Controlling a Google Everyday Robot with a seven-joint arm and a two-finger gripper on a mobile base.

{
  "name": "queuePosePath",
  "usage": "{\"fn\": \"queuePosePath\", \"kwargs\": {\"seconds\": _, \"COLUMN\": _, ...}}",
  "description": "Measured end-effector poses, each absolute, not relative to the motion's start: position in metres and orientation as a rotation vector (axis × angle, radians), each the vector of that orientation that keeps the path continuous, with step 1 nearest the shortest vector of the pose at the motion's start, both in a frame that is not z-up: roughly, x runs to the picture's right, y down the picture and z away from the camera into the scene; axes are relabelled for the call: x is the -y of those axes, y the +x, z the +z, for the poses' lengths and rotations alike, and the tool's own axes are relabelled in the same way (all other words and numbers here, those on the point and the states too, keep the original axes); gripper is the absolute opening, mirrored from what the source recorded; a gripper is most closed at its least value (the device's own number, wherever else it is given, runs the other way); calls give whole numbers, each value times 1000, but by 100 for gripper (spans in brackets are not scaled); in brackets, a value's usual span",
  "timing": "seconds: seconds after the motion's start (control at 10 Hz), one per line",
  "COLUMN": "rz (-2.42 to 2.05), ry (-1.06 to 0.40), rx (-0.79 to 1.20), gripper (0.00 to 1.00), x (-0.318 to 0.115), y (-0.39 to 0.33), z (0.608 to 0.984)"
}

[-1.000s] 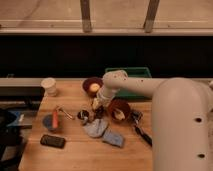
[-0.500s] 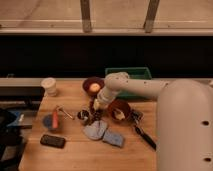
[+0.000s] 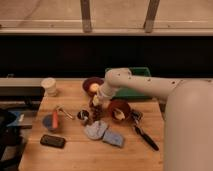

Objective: Place grapes in tray

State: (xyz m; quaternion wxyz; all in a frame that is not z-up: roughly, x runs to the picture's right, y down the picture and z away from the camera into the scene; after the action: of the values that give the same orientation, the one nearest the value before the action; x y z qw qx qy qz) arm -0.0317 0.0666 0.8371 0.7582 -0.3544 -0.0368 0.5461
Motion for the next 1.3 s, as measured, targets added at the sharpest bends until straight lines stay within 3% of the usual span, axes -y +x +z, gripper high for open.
{"fn": "queuePosePath", "kwargs": {"seconds": 0.7, "rz": 1179, "ry": -613, "rx": 235, "gripper": 0, "x": 33, "y": -9, "z": 783}}
{"fn": "queuePosePath", "kwargs": {"seconds": 1.3, "rz": 1332, "ry": -390, "rx": 218, "gripper": 0, "x": 105, "y": 90, "z": 792}}
